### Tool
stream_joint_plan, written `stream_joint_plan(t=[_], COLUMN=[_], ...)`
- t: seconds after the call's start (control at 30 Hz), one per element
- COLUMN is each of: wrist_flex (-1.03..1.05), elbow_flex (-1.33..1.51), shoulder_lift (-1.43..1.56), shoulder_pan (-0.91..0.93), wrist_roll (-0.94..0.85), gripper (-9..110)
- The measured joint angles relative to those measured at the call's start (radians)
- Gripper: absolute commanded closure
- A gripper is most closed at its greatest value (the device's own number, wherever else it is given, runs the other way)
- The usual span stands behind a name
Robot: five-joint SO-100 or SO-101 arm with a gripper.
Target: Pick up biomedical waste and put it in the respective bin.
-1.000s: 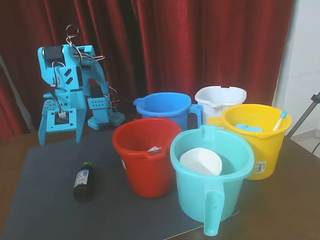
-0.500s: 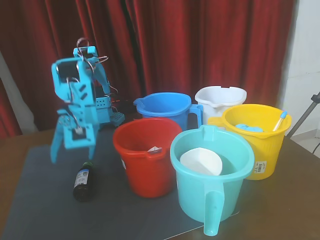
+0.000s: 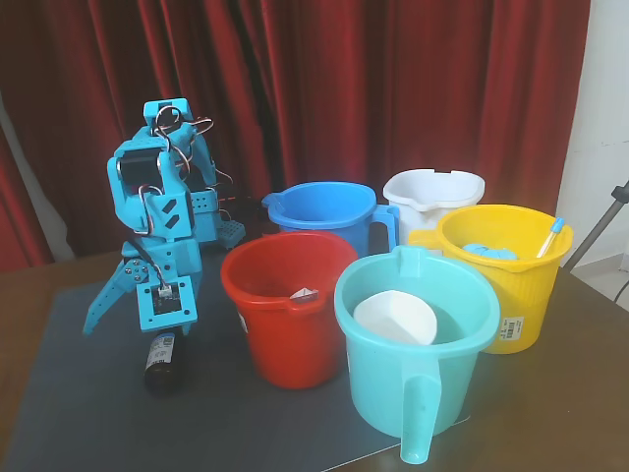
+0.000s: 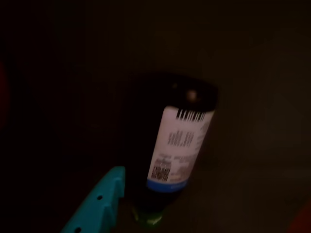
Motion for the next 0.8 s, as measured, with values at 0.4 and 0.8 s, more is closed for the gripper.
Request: stream_joint_plan(t=[0.4, 0.8], wrist_flex=[-0.101, -0.129], elbow_flex=[-0.003, -0.003], shoulder_lift=[-0.133, -0.147], shoulder_pan=[0.002, 0.002], wrist_roll=[-0.005, 0.034], gripper=[54, 57])
